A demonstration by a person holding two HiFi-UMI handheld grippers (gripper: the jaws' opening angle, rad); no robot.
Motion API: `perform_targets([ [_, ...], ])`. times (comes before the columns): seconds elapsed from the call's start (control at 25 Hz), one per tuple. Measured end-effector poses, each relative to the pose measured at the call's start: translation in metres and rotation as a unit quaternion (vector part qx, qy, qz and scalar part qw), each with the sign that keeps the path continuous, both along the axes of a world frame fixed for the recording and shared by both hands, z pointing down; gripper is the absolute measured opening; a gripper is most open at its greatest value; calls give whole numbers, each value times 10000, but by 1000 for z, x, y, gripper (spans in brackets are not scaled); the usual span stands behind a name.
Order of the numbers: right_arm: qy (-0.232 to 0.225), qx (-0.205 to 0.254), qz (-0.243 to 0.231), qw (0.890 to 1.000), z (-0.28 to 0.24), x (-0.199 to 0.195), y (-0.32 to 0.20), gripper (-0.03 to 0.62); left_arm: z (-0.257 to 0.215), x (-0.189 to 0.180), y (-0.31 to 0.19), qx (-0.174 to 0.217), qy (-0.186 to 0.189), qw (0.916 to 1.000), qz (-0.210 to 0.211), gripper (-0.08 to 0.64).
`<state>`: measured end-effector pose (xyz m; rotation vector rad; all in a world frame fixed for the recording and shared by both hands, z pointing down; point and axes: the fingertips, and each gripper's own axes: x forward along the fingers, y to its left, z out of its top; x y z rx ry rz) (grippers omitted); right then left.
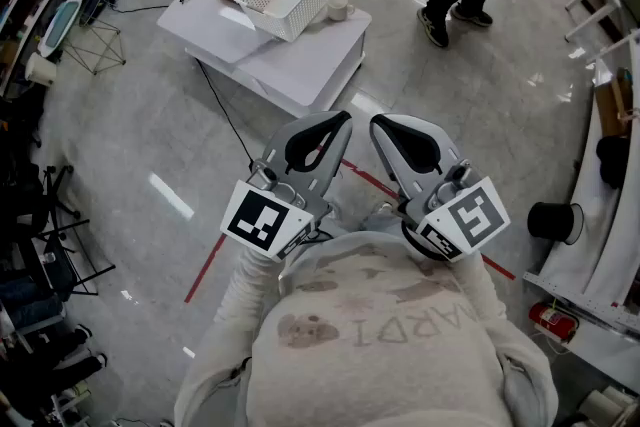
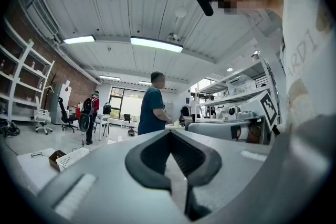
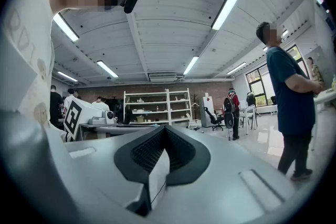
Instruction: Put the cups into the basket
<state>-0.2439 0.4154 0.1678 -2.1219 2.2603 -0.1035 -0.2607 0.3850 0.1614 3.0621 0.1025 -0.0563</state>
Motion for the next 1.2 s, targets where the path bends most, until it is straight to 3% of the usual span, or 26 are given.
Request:
perform_targets([
  [0.44,124,-96,-79,9998,-2,-26,-35,26,-1,-25,-34,-37,60,10000,-59,0],
  [0.72,-51,22,336,9994,3,-28,-44,28,7,-37,-53,8,86,10000,29,0],
  [1.2,-74,57,342,9994,3,32,-55,28,13,16,-79,-133,98,9998,-116,0],
])
